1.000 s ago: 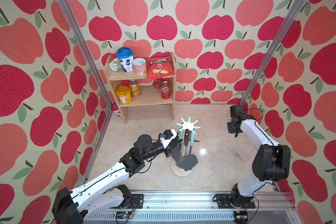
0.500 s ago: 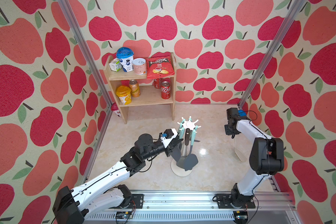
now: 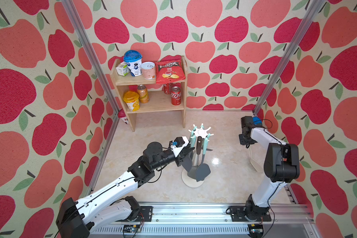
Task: Take the spatula off the kitchen utensil rack
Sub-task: Place the spatula at the center of the board.
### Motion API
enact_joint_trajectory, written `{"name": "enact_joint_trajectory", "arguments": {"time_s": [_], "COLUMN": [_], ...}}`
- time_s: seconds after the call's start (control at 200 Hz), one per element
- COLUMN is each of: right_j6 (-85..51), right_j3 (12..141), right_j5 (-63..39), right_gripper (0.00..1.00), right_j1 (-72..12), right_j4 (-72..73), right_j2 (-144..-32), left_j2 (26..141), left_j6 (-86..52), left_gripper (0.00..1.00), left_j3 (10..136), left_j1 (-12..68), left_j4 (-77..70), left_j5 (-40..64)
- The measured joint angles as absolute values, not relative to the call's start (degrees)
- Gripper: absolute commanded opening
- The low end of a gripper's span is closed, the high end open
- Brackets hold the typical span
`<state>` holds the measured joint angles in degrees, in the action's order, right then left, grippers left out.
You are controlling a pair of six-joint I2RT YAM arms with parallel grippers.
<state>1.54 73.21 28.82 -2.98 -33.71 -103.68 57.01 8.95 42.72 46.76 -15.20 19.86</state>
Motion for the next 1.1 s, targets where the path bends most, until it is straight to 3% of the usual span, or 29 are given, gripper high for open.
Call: {"name": "enact_joint_trajectory", "arguments": {"time_s": [1.1], "right_j6": [1.98], "right_j3": [72.88], "right_j5": [25.91], "right_gripper": [0.0], "right_j1": [-2.07], "right_j4": [-29.98], "right_j2": [-108.71], "left_j2": [57.06], "left_j6": [8.95], "left_gripper": [0.0], "left_j3": [42.85], "left_j1": [46.76], "left_j4": [-14.94], "left_j5": [19.64]}}
